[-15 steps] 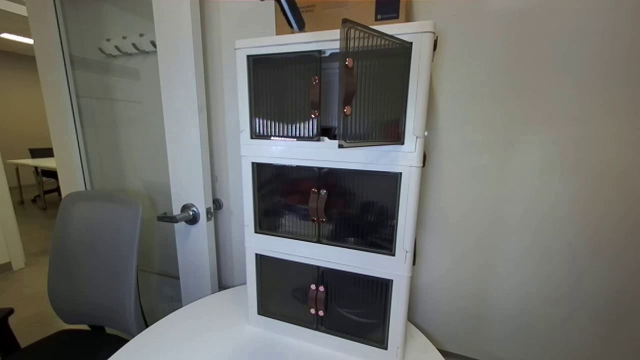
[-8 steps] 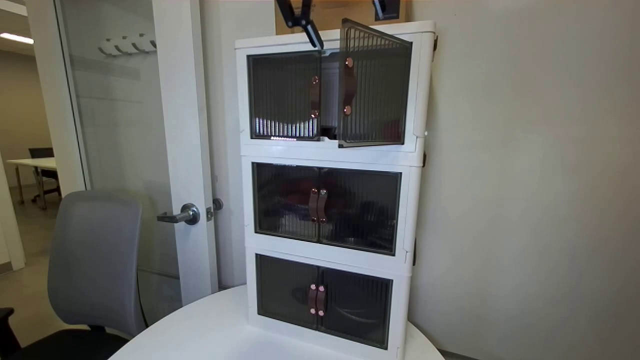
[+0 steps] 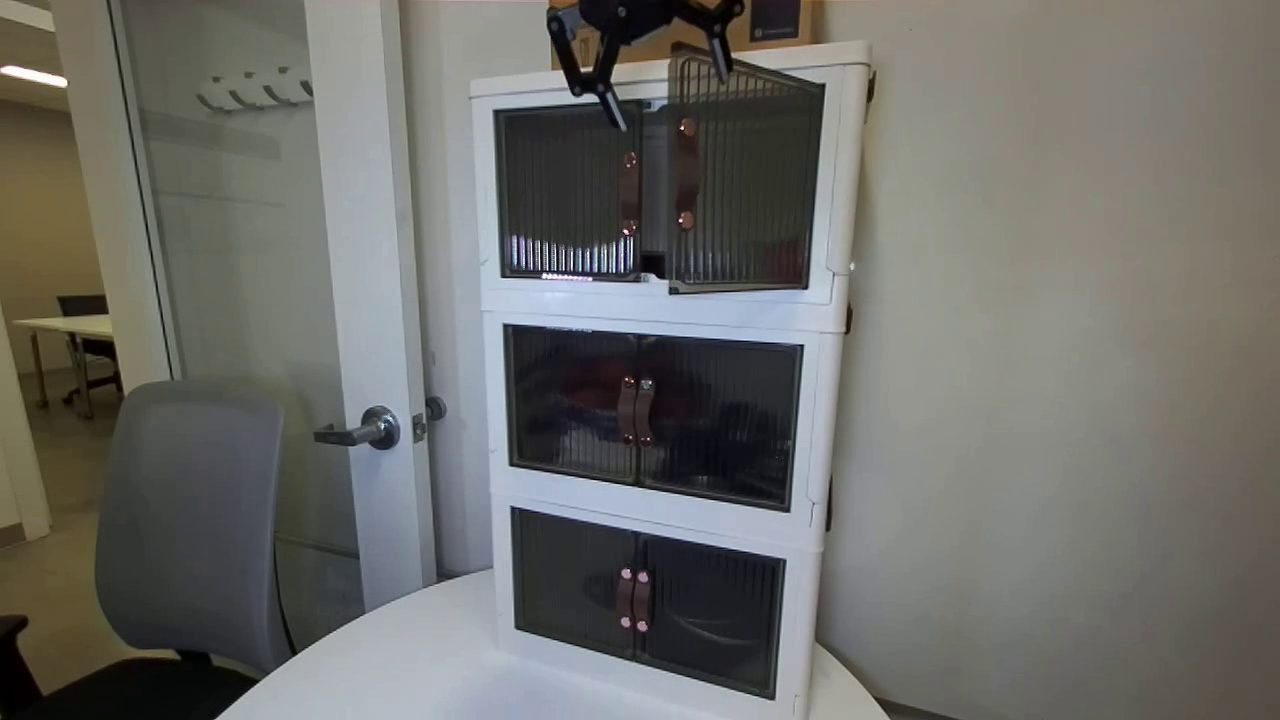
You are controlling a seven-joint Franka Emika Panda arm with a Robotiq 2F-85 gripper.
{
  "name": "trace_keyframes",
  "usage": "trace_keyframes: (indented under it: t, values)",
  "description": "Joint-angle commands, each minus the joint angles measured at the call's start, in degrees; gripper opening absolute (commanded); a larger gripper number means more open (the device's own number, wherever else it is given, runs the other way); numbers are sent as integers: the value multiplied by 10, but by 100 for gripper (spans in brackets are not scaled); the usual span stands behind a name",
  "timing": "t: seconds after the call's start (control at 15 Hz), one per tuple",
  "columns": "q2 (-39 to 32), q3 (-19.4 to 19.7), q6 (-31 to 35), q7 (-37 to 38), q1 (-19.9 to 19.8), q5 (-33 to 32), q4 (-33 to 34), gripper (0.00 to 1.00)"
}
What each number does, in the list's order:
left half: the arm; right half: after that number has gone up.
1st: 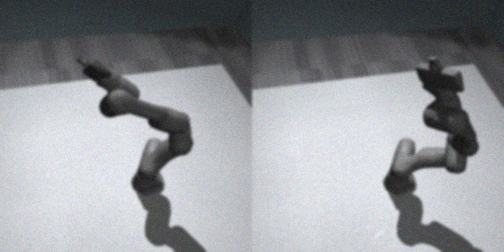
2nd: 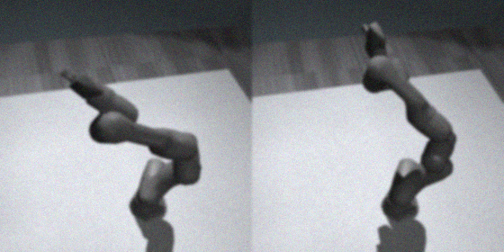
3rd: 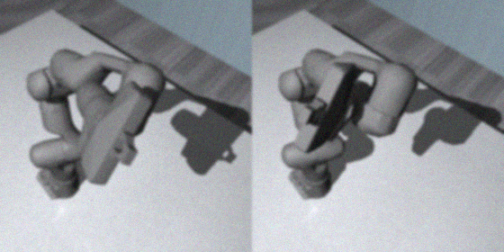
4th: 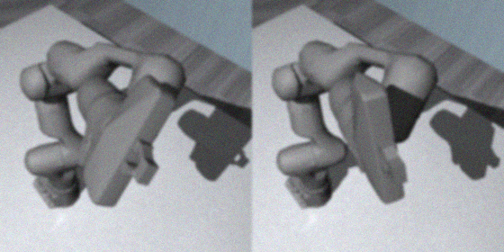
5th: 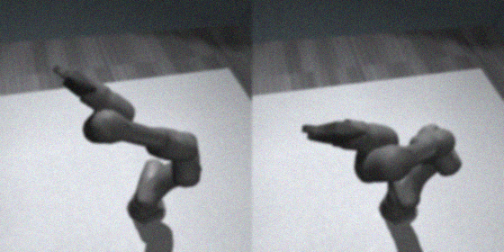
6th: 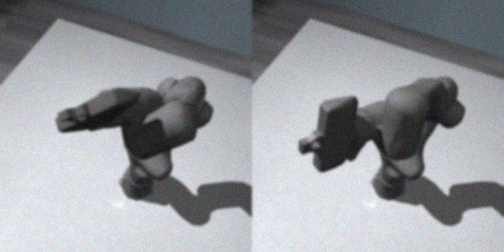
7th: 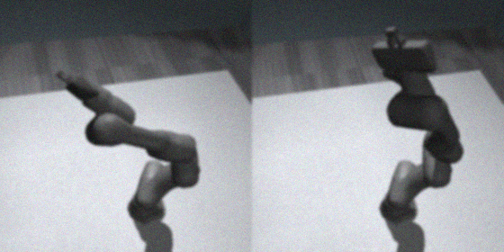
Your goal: Close the top left and right cabinet doors
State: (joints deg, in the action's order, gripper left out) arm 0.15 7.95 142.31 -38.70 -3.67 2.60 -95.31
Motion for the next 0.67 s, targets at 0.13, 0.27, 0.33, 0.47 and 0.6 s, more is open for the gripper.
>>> trace_keyframes:
  t: [0.13,0.27,0.33,0.47,0.6]
  values:
    - [-36,-33,14,-83,-1,71,33,100]
    - [-41,-40,35,-74,-2,62,31,100]
    - [-43,-43,62,-60,-1,50,26,100]
    - [-49,-45,149,-15,1,13,18,100]
    - [-60,-43,220,24,0,-22,21,100]
